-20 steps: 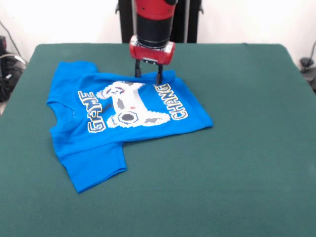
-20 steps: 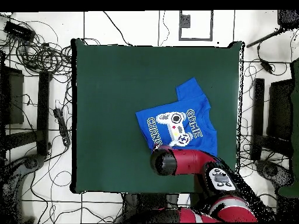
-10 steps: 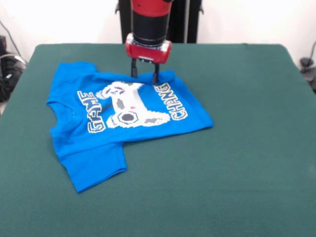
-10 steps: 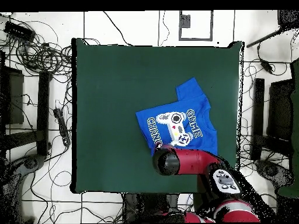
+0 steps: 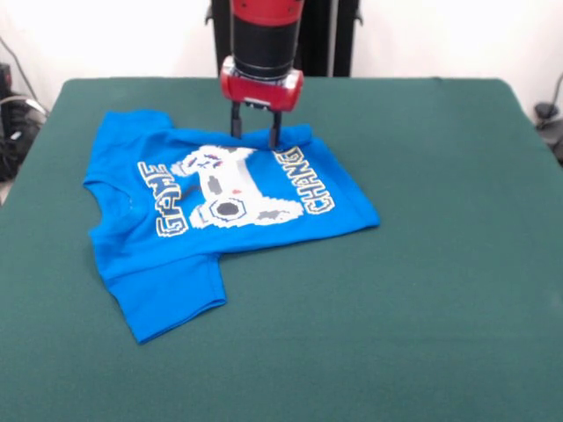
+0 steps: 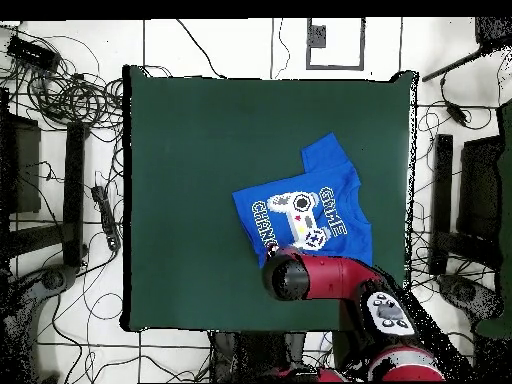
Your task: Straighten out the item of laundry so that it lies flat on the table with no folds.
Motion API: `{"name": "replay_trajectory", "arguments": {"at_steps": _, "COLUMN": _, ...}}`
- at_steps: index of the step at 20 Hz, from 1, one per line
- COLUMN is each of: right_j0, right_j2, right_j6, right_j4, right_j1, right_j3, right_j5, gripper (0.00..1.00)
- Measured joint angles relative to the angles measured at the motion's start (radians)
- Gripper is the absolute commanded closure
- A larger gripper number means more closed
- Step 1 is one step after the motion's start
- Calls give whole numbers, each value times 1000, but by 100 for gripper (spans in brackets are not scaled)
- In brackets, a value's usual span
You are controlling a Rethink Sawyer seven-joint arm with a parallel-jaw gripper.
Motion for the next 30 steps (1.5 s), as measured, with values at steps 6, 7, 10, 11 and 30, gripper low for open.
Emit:
{"name": "replay_trajectory", "arguments": {"at_steps": 6, "right_j0": -23, "right_j2": 3, "right_j6": 0, "right_j4": 1, "right_j1": -60, "right_j3": 19, "right_j5": 8, "gripper": 0}}
{"name": "replay_trajectory", "arguments": {"at_steps": 7, "right_j0": -36, "right_j2": 3, "right_j6": 0, "right_j4": 4, "right_j1": -89, "right_j3": 26, "right_j5": 19, "gripper": 0}}
{"name": "replay_trajectory", "arguments": {"at_steps": 10, "right_j0": -60, "right_j2": 4, "right_j6": 0, "right_j4": 7, "right_j1": -134, "right_j3": 35, "right_j5": 42, "gripper": 0}}
{"name": "replay_trajectory", "arguments": {"at_steps": 11, "right_j0": -68, "right_j2": 4, "right_j6": 0, "right_j4": 9, "right_j1": -148, "right_j3": 37, "right_j5": 50, "gripper": 0}}
{"name": "replay_trajectory", "arguments": {"at_steps": 30, "right_j0": -65, "right_j2": 5, "right_j6": 0, "right_j4": 31, "right_j1": -191, "right_j3": 38, "right_j5": 87, "gripper": 0}}
